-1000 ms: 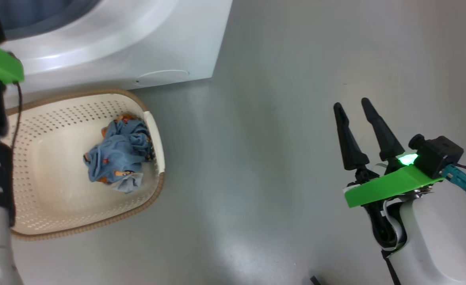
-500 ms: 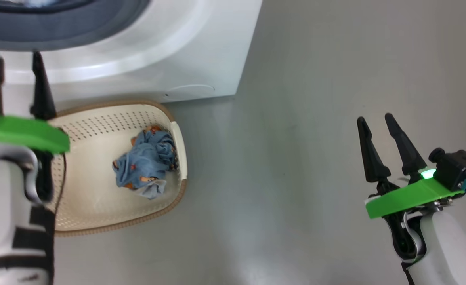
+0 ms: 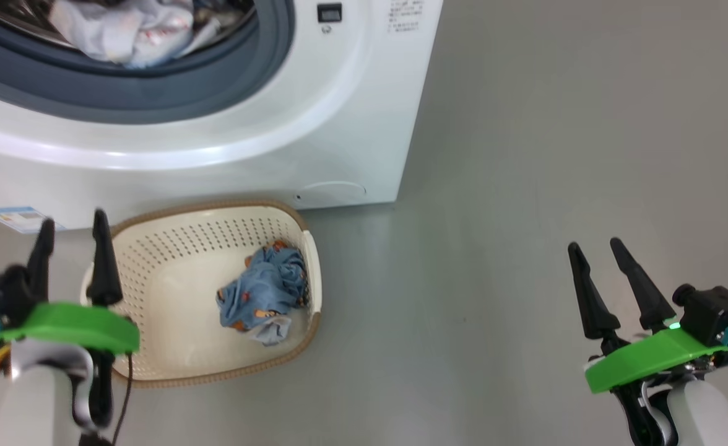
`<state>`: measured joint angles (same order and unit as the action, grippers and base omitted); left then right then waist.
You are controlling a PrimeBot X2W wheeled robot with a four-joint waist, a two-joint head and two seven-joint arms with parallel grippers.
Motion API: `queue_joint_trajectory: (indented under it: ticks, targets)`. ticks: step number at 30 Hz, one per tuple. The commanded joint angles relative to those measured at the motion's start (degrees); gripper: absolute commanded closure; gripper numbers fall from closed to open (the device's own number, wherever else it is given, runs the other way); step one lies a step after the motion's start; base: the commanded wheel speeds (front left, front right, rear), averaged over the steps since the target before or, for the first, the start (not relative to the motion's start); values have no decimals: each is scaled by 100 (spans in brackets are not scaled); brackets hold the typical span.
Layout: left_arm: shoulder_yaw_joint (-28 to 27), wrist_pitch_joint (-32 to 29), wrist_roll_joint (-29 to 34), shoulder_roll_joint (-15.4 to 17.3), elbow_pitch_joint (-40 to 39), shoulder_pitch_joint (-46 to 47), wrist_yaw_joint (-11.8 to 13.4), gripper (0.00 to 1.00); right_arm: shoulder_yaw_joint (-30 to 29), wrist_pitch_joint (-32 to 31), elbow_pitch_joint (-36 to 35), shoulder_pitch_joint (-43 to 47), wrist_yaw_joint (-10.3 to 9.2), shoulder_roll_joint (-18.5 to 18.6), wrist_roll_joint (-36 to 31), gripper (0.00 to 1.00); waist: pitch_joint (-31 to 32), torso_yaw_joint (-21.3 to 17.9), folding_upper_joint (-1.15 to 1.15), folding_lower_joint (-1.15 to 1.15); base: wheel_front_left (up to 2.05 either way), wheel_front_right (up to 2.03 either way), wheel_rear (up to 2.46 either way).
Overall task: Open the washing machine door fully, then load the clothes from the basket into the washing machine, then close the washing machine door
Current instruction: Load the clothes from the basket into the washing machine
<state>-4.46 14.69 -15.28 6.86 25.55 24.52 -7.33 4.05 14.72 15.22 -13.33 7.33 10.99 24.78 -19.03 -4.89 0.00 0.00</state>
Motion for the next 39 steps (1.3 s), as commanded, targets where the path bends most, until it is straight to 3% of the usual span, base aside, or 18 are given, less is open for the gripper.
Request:
queue_joint_trajectory:
  ticks: [1, 23, 39]
  targets:
    - [-202, 30, 51, 146, -241, -239, -15, 0, 108, 28, -99, 176, 16, 97, -20, 0, 293, 132, 0, 0, 0, 0, 0]
    - [-404, 30, -118, -129, -1285, -2140, -15, 0, -64, 28, -146, 896, 16, 268, 31, 0, 921, 151, 0, 0, 0, 0, 0]
    - [-453, 30, -108, -218, -1509, -2292, -15, 0, -144, 28, -208, 877, 16, 220, 1, 0, 874, 132, 0, 0, 0, 0, 0]
